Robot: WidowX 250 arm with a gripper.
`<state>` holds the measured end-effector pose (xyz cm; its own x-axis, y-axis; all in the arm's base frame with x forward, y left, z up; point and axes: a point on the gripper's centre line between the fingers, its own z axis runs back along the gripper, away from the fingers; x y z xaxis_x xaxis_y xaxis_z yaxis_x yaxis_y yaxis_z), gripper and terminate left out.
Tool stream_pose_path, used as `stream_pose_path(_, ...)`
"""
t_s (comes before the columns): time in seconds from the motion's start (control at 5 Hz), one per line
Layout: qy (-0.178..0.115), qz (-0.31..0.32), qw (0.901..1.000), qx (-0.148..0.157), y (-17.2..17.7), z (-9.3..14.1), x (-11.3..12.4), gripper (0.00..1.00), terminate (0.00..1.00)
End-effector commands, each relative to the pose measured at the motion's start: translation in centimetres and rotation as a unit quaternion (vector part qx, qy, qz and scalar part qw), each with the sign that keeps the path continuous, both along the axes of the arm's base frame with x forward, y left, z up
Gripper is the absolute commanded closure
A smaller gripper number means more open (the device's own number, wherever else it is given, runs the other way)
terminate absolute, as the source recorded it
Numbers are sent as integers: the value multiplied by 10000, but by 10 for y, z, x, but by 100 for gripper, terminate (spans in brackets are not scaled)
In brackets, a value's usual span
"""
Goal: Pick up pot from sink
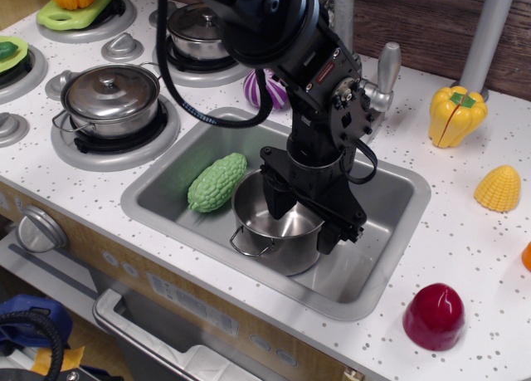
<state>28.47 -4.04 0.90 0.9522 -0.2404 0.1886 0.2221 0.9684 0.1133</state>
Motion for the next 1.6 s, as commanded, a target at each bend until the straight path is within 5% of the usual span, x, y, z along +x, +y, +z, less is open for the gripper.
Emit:
stream_pose_path(0.0,0,0,10000,0,0,0,0,0,0)
stream_pose_path(0.6,-350,-326,9986,-216,7,-37,12,0,0)
stream_pose_path(0.8,-339,-325,9987,-190,9,-37,13,100,0)
stream_pose_path(1.2,-182,-390,9991,38,15,-11,17,100,0)
stream_pose_path(1.4,72,-462,9984,308,27,34,24,100,0)
